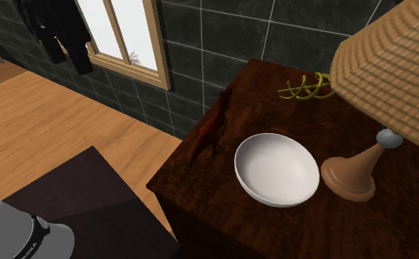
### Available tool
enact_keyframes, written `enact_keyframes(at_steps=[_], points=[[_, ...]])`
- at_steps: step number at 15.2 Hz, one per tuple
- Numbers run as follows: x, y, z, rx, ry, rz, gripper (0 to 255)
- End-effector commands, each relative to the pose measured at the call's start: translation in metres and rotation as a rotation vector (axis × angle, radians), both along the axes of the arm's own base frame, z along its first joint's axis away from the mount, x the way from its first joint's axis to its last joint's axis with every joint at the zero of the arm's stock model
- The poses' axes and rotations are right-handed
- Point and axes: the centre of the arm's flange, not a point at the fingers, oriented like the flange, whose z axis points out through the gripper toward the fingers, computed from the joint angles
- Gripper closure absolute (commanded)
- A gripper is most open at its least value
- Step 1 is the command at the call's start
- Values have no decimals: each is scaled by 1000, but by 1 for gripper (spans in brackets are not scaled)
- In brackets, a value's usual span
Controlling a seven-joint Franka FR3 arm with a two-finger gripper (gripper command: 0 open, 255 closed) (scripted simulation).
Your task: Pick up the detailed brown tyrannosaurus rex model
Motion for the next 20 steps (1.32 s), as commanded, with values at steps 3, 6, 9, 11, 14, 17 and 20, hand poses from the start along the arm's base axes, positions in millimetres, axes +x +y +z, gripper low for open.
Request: enact_keyframes(at_steps=[3,6,9,11,14,17,20], points=[[16,-15,-16,18,-14,-27,0],[39,-37,-39,44,-34,-67,0],[62,-60,-63,71,-54,-107,0],[77,-75,-78,89,-68,-133,0],[100,-98,-102,115,-88,-173,0],[121,-122,-126,142,-108,-213,0],[143,-145,-150,169,-129,-253,0]])
